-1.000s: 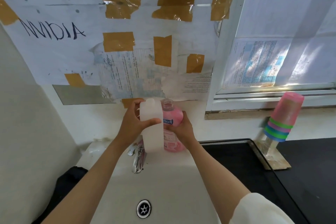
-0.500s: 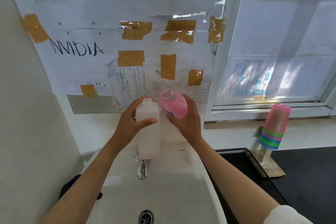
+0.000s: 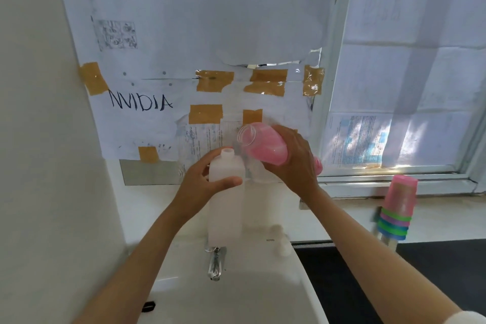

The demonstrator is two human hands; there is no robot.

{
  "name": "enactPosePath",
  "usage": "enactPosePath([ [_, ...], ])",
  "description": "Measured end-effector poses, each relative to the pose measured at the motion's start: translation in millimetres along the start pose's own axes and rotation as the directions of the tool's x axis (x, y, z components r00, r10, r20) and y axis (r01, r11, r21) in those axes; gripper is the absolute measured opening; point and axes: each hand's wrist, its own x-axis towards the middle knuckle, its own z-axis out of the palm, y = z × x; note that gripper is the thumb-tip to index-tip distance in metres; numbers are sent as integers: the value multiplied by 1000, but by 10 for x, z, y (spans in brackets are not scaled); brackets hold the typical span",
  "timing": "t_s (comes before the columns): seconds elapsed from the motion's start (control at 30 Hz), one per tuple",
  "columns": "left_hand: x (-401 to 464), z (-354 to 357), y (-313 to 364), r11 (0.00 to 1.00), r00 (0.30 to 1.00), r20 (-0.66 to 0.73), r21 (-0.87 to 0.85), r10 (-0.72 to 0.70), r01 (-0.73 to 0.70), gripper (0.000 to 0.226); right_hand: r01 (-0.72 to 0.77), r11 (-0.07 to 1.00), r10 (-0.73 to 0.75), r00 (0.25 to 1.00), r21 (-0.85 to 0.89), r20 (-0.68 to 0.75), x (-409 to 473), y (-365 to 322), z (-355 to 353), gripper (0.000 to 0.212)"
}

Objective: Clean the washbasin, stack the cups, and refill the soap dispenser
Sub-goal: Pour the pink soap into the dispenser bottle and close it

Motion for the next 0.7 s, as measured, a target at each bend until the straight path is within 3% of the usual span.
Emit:
enactPosePath([
  [0.2,-24,-77,99,1000,1000,9,22,-20,20,62,156,988,-155,987,-12,43,221,-69,-86,66],
  [0.47,-61,-135,224,999,1000,21,35,-22,21,60,259,963,-251,963,-75,99,374,-99,-119,65],
  [0.7,-29,-208,220,998,999,11,50,-31,31,88,292,953,-281,950,-75,132,470,-93,-119,63],
])
